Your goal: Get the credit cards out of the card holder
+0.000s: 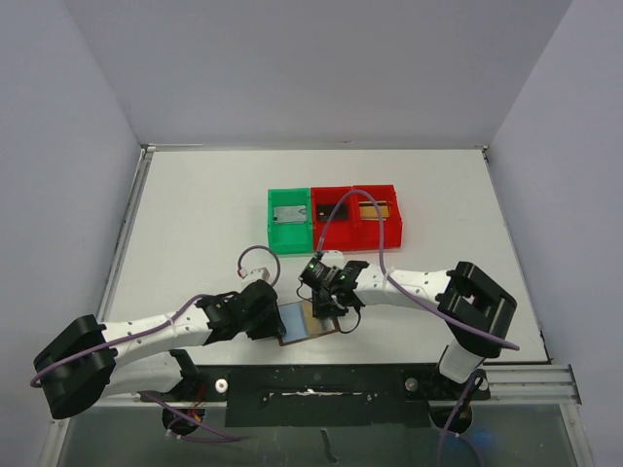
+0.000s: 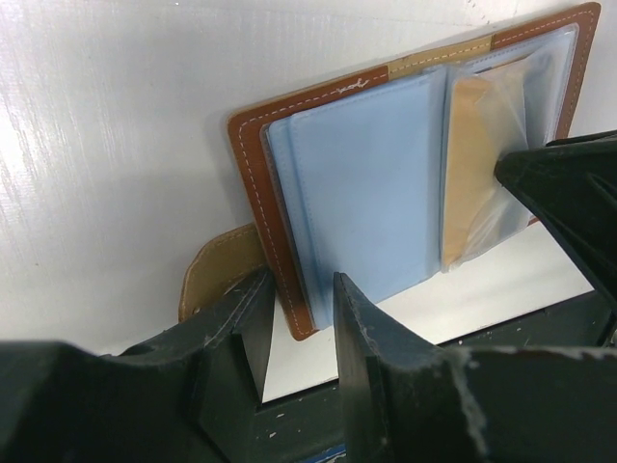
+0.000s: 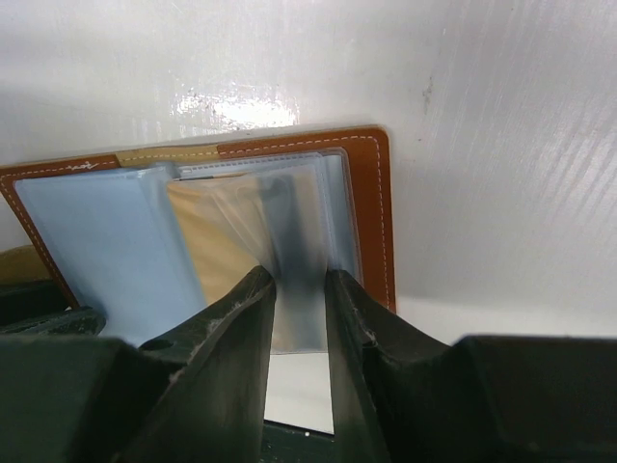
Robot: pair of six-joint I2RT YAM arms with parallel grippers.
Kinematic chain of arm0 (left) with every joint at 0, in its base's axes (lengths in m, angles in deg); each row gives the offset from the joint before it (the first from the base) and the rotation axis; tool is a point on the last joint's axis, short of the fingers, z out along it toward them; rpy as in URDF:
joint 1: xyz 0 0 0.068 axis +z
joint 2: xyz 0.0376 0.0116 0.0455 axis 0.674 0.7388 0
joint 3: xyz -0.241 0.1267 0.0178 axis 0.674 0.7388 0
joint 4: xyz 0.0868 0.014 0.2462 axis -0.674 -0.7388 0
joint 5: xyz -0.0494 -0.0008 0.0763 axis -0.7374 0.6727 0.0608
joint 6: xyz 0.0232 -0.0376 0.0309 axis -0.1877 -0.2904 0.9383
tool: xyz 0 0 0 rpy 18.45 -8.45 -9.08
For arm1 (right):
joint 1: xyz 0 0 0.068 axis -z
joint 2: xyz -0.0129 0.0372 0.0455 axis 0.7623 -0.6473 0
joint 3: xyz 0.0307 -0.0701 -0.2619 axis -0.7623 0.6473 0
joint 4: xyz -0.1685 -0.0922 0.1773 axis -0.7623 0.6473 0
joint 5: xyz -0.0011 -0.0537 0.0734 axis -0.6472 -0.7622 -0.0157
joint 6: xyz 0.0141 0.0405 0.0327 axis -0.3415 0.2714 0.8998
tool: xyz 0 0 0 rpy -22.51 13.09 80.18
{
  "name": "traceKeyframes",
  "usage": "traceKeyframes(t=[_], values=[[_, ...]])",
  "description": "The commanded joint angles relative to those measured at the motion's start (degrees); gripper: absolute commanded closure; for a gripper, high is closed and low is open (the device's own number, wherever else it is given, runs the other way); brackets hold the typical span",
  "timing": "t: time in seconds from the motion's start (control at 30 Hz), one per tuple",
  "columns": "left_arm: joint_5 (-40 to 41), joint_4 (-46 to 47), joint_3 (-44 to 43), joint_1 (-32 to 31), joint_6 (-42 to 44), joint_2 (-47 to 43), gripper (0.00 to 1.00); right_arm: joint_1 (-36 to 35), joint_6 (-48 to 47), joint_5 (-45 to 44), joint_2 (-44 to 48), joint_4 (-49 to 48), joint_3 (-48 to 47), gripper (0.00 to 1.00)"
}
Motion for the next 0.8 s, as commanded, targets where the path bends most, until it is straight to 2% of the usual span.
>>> traceKeyframes(t=[0.0, 0.33, 0.77], values=[[-0.47, 1.76, -2.12, -0.24, 0.62, 0.52, 0.70, -0.31, 0.58, -0.18, 3.55, -1.79, -0.82, 0.73], [-0.46, 1.59, -2.30, -0.24, 0.71, 0.54, 0.70, 1.97, 0.50, 7.58, 10.36, -11.70, 5.38, 0.59], [-0.24, 1.49, -2.91, -0.24, 0.90, 0.85, 0.71, 3.77, -0.92, 16.59, 12.34, -20.59, 8.52, 0.56]])
